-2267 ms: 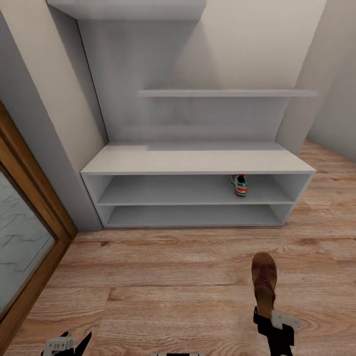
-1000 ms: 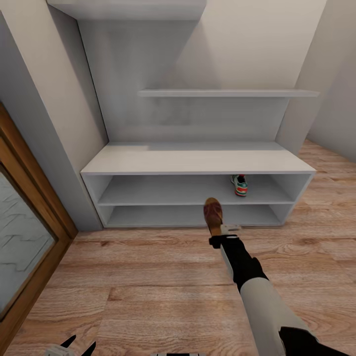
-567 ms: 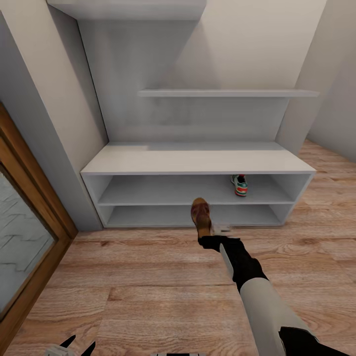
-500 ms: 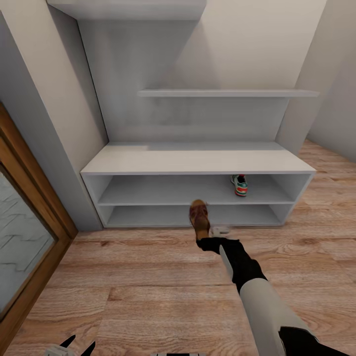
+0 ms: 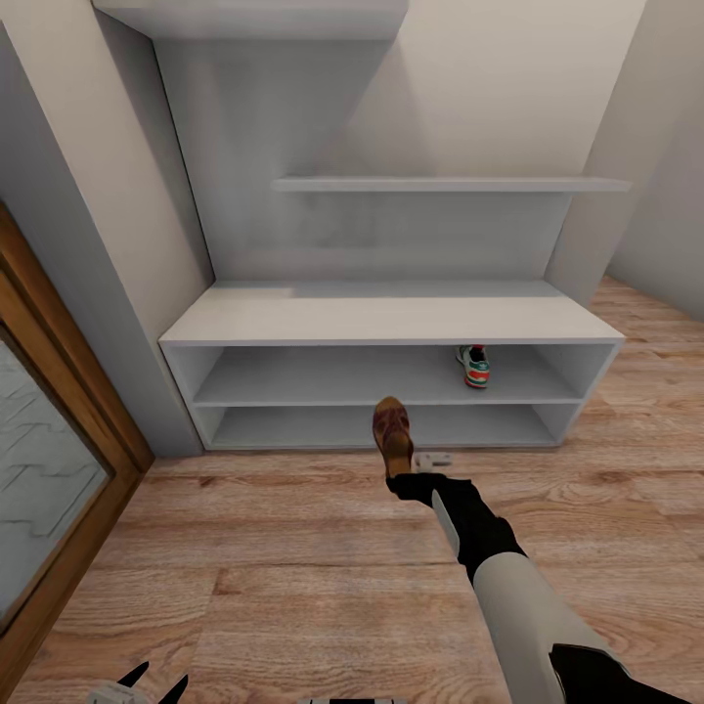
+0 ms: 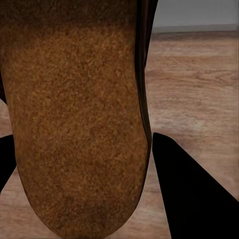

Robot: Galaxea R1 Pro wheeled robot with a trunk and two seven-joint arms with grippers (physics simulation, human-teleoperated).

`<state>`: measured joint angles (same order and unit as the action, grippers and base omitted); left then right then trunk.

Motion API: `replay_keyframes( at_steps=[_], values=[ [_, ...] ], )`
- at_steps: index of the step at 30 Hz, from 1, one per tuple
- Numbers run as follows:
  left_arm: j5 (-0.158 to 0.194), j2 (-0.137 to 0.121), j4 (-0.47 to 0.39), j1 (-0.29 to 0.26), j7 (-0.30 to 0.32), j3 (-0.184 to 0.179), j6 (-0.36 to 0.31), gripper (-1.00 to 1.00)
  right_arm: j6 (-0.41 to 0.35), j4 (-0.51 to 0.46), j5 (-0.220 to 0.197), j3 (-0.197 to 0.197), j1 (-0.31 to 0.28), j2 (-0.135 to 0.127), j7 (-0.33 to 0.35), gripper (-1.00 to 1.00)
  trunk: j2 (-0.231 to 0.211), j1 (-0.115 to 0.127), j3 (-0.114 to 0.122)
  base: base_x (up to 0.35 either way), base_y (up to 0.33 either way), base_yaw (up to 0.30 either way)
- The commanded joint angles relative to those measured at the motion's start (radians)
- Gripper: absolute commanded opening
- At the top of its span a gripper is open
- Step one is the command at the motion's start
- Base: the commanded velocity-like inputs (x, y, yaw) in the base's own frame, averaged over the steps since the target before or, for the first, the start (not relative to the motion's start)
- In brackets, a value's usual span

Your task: Pick up the two gym shoes and the two sandals from the corridor floor and place them onto the hallstand (shoe rack) in the corridor, making sure they are on the rack and not on the floor. Arrange them so the two gym shoes are next to each other and the two sandals are next to each other.

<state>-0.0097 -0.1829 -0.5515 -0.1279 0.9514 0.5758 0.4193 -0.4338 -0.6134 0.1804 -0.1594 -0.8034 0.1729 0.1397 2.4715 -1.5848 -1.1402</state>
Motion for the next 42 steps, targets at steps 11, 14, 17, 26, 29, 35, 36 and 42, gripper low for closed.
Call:
replay_keyframes(
  at_steps=[11, 14, 17, 26, 29, 35, 36, 42],
  values=[
    [-0.001, 0.0, 0.001, -0.001, 0.01, 0.004, 0.003, 1.0, -0.003, -0.008, 0.008, -0.008, 0.0, 0.002, 0.007, -1.0, 0.0, 0.0, -0.003, 0.06, 0.137, 0.019],
    [-0.001, 0.0, 0.001, -0.001, 0.011, 0.004, 0.003, 1.0, -0.004, -0.008, 0.008, -0.009, 0.0, 0.002, 0.006, -1.0, 0.0, 0.0, -0.006, 0.118, 0.293, 0.148],
    [-0.001, 0.0, 0.001, -0.001, 0.012, 0.004, 0.003, 1.0, -0.005, -0.008, 0.008, -0.009, 0.0, 0.002, 0.006, -1.0, 0.0, 0.0, -0.01, 0.081, 0.295, 0.157],
    [-0.001, 0.0, 0.001, -0.001, 0.013, 0.003, 0.003, 1.0, -0.005, -0.009, 0.008, -0.012, 0.0, 0.002, 0.007, -1.0, 0.0, 0.0, -0.015, 0.013, 0.128, 0.078],
    [-0.001, 0.0, 0.001, -0.001, 0.013, 0.003, 0.003, 1.0, -0.005, -0.009, 0.008, -0.012, 0.0, 0.002, 0.007, -1.0, 0.0, 0.0, -0.016, 0.0, 0.005, 0.003],
    [-0.001, 0.0, 0.0, -0.001, 0.014, 0.003, 0.003, 1.0, -0.006, -0.011, 0.008, -0.014, 0.0, 0.002, 0.006, -1.0, 0.0, 0.0, -0.016, 0.0, 0.001, 0.024],
    [-0.001, 0.001, 0.001, -0.001, 0.014, 0.003, 0.003, 1.0, -0.006, -0.011, 0.008, -0.014, 0.0, 0.002, 0.006, -1.0, 0.0, 0.0, -0.016, 0.0, 0.0, 0.149],
    [-0.002, 0.0, 0.0, -0.001, 0.014, 0.002, 0.003, 1.0, -0.006, -0.011, 0.008, -0.014, 0.0, 0.002, 0.006, -1.0, 0.0, 0.0, -0.019, 0.0, 0.0, 0.224]
  ],
)
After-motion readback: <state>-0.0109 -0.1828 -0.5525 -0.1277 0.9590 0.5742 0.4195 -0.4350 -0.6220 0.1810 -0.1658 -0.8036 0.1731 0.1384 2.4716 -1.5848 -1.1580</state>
